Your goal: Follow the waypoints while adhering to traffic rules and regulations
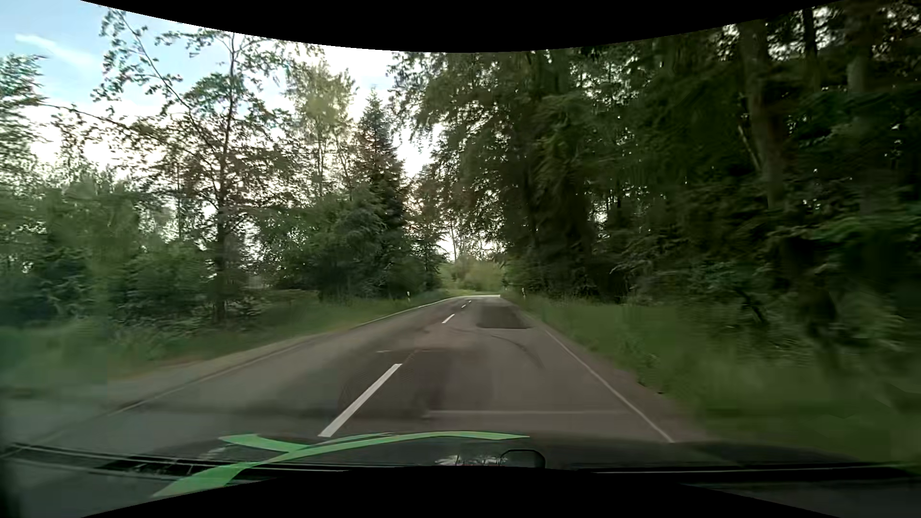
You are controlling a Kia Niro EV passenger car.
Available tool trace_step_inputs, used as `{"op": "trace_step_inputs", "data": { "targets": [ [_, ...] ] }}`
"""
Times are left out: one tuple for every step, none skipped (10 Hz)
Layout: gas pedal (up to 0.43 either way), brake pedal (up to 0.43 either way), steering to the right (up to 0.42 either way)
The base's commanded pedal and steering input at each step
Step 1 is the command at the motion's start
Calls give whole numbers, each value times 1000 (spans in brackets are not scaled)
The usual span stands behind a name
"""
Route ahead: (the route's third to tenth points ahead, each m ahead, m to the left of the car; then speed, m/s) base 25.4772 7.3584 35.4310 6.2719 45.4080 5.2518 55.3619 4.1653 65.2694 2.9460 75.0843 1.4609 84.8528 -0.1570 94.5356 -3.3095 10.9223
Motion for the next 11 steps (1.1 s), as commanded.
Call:
{"op": "trace_step_inputs", "data": {
  "targets": [
    [98,0,-3],
    [98,0,-3],
    [98,0,-3],
    [98,0,-3],
    [98,0,-3],
    [98,0,-3],
    [87,0,-3],
    [59,0,-3],
    [47,0,-3],
    [39,0,-3],
    [8,0,-3]
  ]
}}
